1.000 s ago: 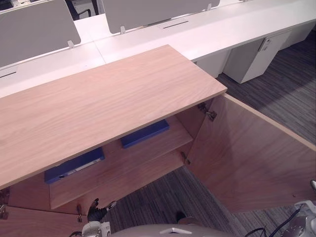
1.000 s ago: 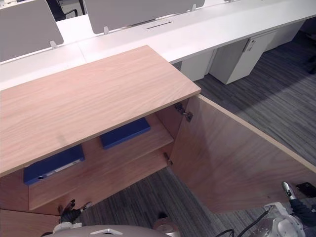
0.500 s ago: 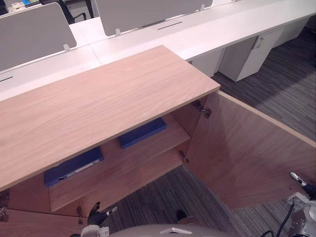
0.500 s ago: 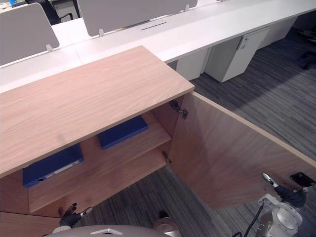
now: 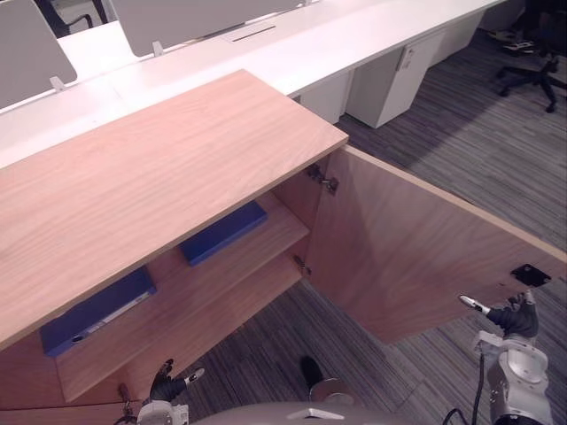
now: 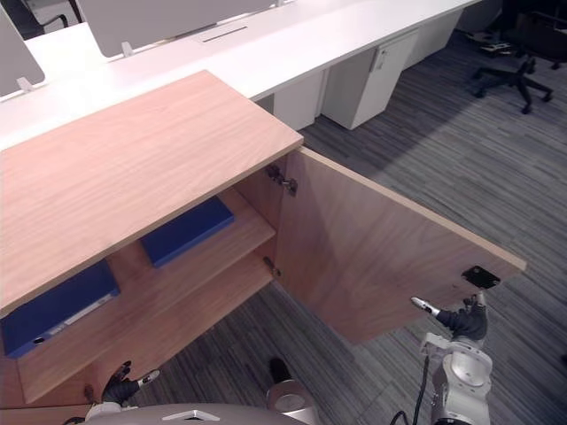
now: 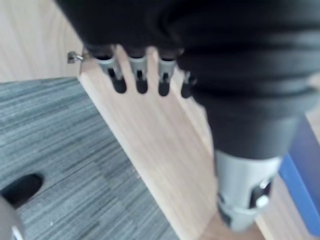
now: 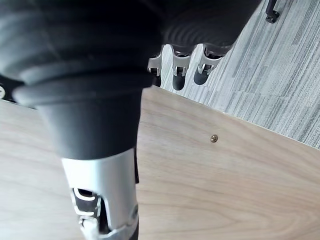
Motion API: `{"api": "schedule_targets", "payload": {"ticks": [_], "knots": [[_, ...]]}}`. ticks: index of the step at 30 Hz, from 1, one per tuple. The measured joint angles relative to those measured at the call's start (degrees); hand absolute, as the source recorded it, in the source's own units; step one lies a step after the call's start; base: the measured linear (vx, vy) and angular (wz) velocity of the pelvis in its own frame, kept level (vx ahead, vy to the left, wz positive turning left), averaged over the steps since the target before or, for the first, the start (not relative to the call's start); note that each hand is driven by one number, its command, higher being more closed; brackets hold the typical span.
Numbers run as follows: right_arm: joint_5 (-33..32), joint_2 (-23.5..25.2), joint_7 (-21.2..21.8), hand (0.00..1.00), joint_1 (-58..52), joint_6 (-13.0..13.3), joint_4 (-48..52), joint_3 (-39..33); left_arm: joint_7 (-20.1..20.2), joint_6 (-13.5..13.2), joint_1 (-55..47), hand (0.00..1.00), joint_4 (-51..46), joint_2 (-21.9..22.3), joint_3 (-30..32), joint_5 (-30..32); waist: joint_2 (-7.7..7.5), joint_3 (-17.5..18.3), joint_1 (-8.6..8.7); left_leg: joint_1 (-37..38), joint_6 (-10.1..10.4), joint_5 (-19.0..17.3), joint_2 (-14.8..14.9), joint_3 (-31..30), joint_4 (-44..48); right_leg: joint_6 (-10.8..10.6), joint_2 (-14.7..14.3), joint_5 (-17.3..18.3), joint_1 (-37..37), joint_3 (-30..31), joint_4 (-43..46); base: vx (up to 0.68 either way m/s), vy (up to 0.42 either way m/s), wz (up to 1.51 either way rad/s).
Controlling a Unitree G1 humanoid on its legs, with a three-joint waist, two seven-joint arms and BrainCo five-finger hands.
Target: Walk over to the cabinet, pick up the folder, carry it to the office cabinet, place the folder inside the office cabinet, then close the office cabinet door
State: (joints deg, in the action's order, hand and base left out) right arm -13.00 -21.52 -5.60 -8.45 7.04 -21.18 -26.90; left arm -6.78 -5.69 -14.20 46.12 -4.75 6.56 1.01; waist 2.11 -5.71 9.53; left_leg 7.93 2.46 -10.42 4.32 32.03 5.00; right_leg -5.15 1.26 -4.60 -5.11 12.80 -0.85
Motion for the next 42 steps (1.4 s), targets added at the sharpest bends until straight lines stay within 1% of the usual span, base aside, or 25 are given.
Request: {"api": "schedule_targets", "payload": {"ticks": [1, 4, 8, 9, 11, 14, 16, 18, 23, 27, 29, 32, 33, 34, 36, 38, 39, 40, 42], "knots": [[0.2, 1.7, -0.2, 0.00, -0.2, 0.0, 1.7, 0.9, 0.0, 0.0, 0.0, 0.00, 0.0, -0.2, 0.0, 0.4, -0.34, -0.2, -0.03, 0.1, 0.1, -0.1, 0.1, 1.1, 0.1, 0.1, -0.4, -0.4, -0.5, 1.1, 0.0, -0.05, -0.052, -0.38], [1.8, 4.3, -0.8, 0.00, -1.0, 0.0, 4.9, 2.7, 0.0, 0.0, 0.3, 0.00, 0.0, -0.9, 0.0, 0.7, -0.69, -0.5, 0.12, 0.1, 0.0, -0.1, 0.2, 1.3, 0.1, 0.1, -1.0, -1.3, -1.1, 2.8, 0.0, -0.05, -0.066, -0.38], [2.3, 6.8, -0.9, 0.00, -5.0, 0.0, 9.5, 5.8, -0.2, 0.0, 1.4, 0.00, 0.0, -0.9, 0.0, 1.5, -1.78, -1.1, 0.11, 0.2, 0.2, -0.4, 0.5, 1.7, 1.0, 0.2, -1.4, -1.8, -1.1, 3.7, 0.1, -0.05, -0.063, -0.11], [2.4, 7.2, -0.9, 0.00, -5.5, 0.0, 10.1, 6.2, -0.2, 0.0, 1.5, 0.00, 0.0, -0.9, 0.0, 1.6, -1.90, -1.1, 0.14, 0.2, 0.2, -0.4, 0.6, 1.8, 1.1, 0.3, -1.4, -1.8, -1.1, 3.8, 0.1, -0.08, -0.083, -0.09], [3.7, 9.6, -0.8, 0.00, -8.1, 0.0, 13.2, 6.8, -0.3, 0.0, 1.7, 0.00, 0.0, -0.8, 0.0, 1.6, -2.16, -1.1, 0.13, 0.2, 0.2, -0.5, 0.9, 1.7, 1.6, 0.4, -1.5, -1.9, -1.0, 3.8, 0.2, -0.07, -0.070, -0.02], [4.4, 10.8, -0.9, 0.00, -11.0, 0.0, 15.8, 8.4, -0.4, 0.1, 1.8, 0.00, 0.0, -0.8, 0.0, 1.7, -2.44, -1.1, 0.08, 0.1, 0.3, -0.6, 1.1, 1.3, 2.0, 0.7, -1.2, -1.9, -0.9, 3.6, 0.3, -0.08, -0.056, 0.04], [4.5, 12.4, -0.9, 0.00, -12.6, 0.1, 17.1, 9.0, -0.5, 0.1, 1.9, 0.00, 0.1, -0.8, 0.0, 2.1, -2.90, -1.0, 0.05, 0.1, 0.3, -0.6, 1.1, 0.8, 2.0, 0.9, -1.0, -1.8, -0.7, 2.6, 0.3, -0.07, -0.053, 0.12], [4.5, 14.4, -0.9, 0.00, -15.0, 0.3, 18.6, 10.3, -0.6, 0.1, 2.1, 0.00, 0.2, -0.7, 0.0, 2.7, -3.70, -0.8, 0.04, -0.2, 0.5, -0.6, 1.1, -0.5, 2.0, 1.2, -0.6, -1.8, -0.6, 1.2, 0.4, -0.07, -0.057, 0.18], [4.4, 16.6, -1.1, 0.00, -20.0, 0.4, 20.5, 13.6, -1.2, 0.6, 2.9, 0.00, 1.0, -0.7, 0.0, 3.2, -5.51, 0.0, -0.15, -1.3, 0.2, 0.4, 0.9, -2.8, 1.8, 1.3, 0.2, -1.9, -0.6, -1.8, 0.7, -0.05, -0.039, 0.22], [4.3, 16.3, -1.2, 0.00, -21.3, 0.5, 20.5, 15.6, -1.7, 0.7, 4.3, 0.00, 2.4, -0.7, 0.0, 3.4, -6.02, 0.0, -0.29, -2.0, 0.1, 1.0, 0.3, -5.3, 1.1, 0.9, 1.0, -1.6, -0.5, -4.0, 1.2, -0.06, -0.021, 0.19], [4.3, 16.3, -1.0, 0.00, -22.2, 0.5, 20.5, 18.3, -1.8, 0.7, 4.7, 0.00, 2.4, -0.8, 0.0, 3.7, -6.31, 0.1, -0.77, -2.0, -0.3, 2.3, -0.4, -7.3, -0.5, 0.8, 1.5, -1.5, -0.5, -5.7, 1.3, -0.05, -0.030, 0.32], [4.3, 15.3, 0.1, 0.00, -22.8, 0.4, 20.5, 25.8, -1.9, 0.8, 5.8, 0.00, 2.5, -0.9, 0.0, 3.7, -6.76, 0.3, -1.97, -2.1, -0.4, 4.3, -1.0, -9.7, -2.8, 0.8, 1.7, -1.5, -0.7, -7.2, 1.2, -0.04, -0.039, 0.30], [4.5, 15.0, 1.8, 0.00, -24.5, 0.6, 20.6, 30.8, -2.1, 0.8, 5.9, 0.00, 2.6, -0.9, -0.1, 3.7, -7.20, 0.6, -2.01, -2.2, -0.3, 5.6, -1.1, -11.2, -4.3, 0.6, 1.7, -1.0, -0.6, -7.8, 1.3, -0.03, -0.042, 0.39], [4.5, 15.0, 1.9, 0.00, -24.6, 0.6, 20.6, 31.6, -2.2, 0.8, 6.0, 0.00, 2.6, -0.9, -0.2, 3.8, -7.28, 0.6, -2.01, -2.2, -0.3, 5.8, -1.1, -11.6, -4.5, 0.6, 1.7, -0.9, -0.6, -8.0, 1.3, -0.03, -0.041, 0.43], [5.0, 15.0, 4.4, 0.00, -24.2, 0.6, 20.6, 38.7, -2.4, 0.9, 6.9, 0.00, 4.2, -0.8, -1.4, 3.8, -7.61, 0.8, -2.93, -2.4, -0.4, 7.9, -1.2, -13.5, -6.9, 0.0, 1.6, 0.1, -0.6, -9.0, 1.2, -0.04, -0.033, 0.43], [6.3, 15.3, 4.9, 0.00, -22.4, 0.4, 20.6, 41.0, -2.5, 1.0, 7.5, 0.00, 4.4, -0.8, -2.4, 3.8, -7.66, 0.8, -3.53, -2.7, -0.5, 9.8, -1.7, -15.5, -8.9, -0.1, 1.8, 0.4, -0.7, -9.7, 1.1, -0.04, -0.016, 0.62], [6.8, 15.4, 5.9, 0.00, -20.1, 0.5, 20.6, 42.3, -2.6, 1.0, 7.6, 0.00, 4.4, -0.8, -2.7, 3.8, -7.74, 0.9, -3.75, -2.9, -0.6, 10.8, -2.0, -16.6, -9.9, -0.1, 2.1, 0.4, -0.7, -10.5, 1.2, -0.05, -0.003, 0.54], [6.8, 15.4, 6.1, 0.00, -18.7, 0.5, 20.6, 42.5, -2.6, 1.0, 7.6, 0.00, 4.4, -0.8, -2.8, 3.8, -7.83, 1.0, -4.25, -3.0, -0.7, 11.0, -2.1, -17.0, -9.9, -0.1, 2.2, 0.4, -0.7, -10.5, 1.2, -0.05, 0.008, 0.40], [7.0, 15.6, 6.5, 0.00, -14.7, 1.2, 20.5, 44.0, -2.8, 1.2, 6.9, 0.00, 4.7, -0.8, -3.3, 3.8, -8.08, 1.6, -6.19, -3.1, -0.9, 11.3, -2.7, -18.3, -9.9, -0.1, 2.7, 0.4, -0.4, -10.6, 1.5, -0.02, 0.019, 0.28]]}}
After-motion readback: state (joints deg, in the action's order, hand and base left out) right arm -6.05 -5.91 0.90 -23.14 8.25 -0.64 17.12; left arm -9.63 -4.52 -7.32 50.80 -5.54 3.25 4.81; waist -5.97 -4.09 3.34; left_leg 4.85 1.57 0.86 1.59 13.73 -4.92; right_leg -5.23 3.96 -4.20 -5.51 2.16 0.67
